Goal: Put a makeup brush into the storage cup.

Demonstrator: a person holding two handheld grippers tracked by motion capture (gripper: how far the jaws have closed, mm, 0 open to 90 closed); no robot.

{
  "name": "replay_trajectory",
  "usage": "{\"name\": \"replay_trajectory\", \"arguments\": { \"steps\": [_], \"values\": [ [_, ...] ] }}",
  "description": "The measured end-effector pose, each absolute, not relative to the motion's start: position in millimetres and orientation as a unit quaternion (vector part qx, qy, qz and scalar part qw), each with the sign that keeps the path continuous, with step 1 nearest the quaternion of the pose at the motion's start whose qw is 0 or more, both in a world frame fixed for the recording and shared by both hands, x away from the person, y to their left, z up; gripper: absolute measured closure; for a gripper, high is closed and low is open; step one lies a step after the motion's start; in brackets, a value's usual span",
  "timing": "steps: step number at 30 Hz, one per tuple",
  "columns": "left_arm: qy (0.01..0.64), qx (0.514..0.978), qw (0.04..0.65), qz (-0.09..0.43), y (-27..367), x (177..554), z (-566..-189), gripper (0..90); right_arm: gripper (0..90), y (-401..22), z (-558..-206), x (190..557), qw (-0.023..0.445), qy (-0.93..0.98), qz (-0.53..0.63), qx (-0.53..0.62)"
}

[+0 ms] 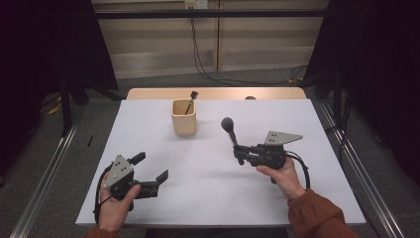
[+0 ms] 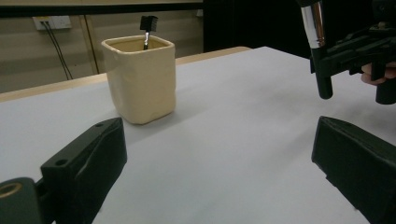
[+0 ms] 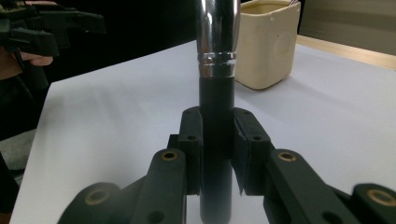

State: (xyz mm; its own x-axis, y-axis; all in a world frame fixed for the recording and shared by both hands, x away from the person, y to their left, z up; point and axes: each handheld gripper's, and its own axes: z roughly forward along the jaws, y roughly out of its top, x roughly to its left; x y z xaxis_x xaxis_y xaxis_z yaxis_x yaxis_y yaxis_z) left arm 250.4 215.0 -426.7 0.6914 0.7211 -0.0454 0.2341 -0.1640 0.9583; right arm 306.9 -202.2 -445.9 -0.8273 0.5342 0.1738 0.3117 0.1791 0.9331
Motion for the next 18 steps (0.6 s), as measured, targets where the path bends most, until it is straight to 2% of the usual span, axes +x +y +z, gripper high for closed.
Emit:
{"name": "replay_trajectory", "arguments": {
  "steps": [12,18],
  "values": [
    [0.311,0.745,0.564,0.173,179.6,262.9,-424.1,3.4,76.0,-191.6,-446.3,305.0,0.084,0.763,0.583,0.268],
    [0.299,0.753,0.560,0.170,163.3,273.8,-420.6,4.1,76.0,-189.6,-444.1,303.4,0.087,0.760,0.588,0.263]
  ]
}}
